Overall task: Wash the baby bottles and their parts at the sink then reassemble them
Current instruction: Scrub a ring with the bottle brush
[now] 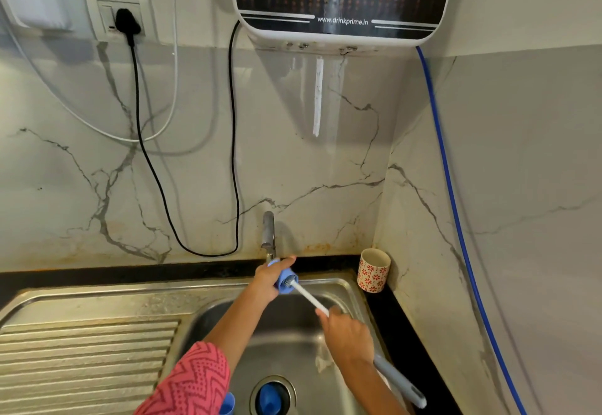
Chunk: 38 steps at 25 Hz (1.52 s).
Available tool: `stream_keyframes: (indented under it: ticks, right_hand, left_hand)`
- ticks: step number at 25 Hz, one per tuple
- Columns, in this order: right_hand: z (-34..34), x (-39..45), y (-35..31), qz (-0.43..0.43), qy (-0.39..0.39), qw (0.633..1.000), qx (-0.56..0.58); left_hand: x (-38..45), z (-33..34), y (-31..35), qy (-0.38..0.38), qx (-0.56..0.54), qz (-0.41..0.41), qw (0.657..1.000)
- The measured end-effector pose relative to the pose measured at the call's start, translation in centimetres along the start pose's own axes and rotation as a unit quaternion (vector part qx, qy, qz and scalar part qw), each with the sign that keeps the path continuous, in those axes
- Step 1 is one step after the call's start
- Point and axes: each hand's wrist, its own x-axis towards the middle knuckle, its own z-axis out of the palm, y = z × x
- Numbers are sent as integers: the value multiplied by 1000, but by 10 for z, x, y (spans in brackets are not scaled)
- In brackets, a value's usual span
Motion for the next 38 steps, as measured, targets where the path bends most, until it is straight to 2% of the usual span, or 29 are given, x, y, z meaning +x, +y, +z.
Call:
stream_keyframes:
  ticks: [2,4,6,7,9,11,12,15,18,22,23,26,29,30,32,34,38]
  right_hand:
    - [14,0,-4,14,-72,995,72]
    - [21,6,-17,77,4,986,151]
    - [14,2,-24,53,-49,973,217]
    - [6,2,-25,34,-53,982,176]
    - [-11,4,-22,12,6,998,58]
    - [-20,14,-15,14,64,998,8]
    - [-19,19,-12,24,62,998,-8]
    - [-7,24,-12,55,33,998,20]
    - [-1,17,-21,66,-13,994,81]
    - [-2,18,-23,3,41,999,3]
    - [-5,18,-19,-10,54,998,-17]
    - [-4,17,-11,23,78,997,-17]
    - [11,19,-9,61,18,995,72]
    - [16,19,-8,39,0,995,96]
    - [7,18,-4,7,-14,999,45]
    - [-6,21,4,-8,32,999,-37]
    - [7,26,5,37,28,999,-6]
  left_hand:
    - [-3,7,2,-23,-61,32,997]
    - [-3,8,1,-19,-94,55,994]
    - [3,-1,-2,-1,-119,67,991]
    - [7,-6,-4,-4,-129,64,990]
    - [7,-12,-7,-29,-107,22,994]
    - [3,-10,-10,-50,-37,-44,997]
    - [1,-8,-10,-55,-28,-52,997]
    - [6,-3,-7,-53,-36,-13,998]
    - [10,-2,-8,-20,-78,-6,997]
    - [13,-8,-10,-21,-191,-37,981]
    - [13,-6,-8,-35,-183,-37,982]
    - [12,2,-3,-82,-123,-32,989]
    - [12,-5,-7,-97,-93,-42,990]
    - [13,-10,-11,-88,-84,-50,991]
    - [15,-22,-21,-71,-51,-72,994]
    - [18,-28,-26,-53,-14,-75,996]
    - [19,-17,-23,-89,-89,-52,991]
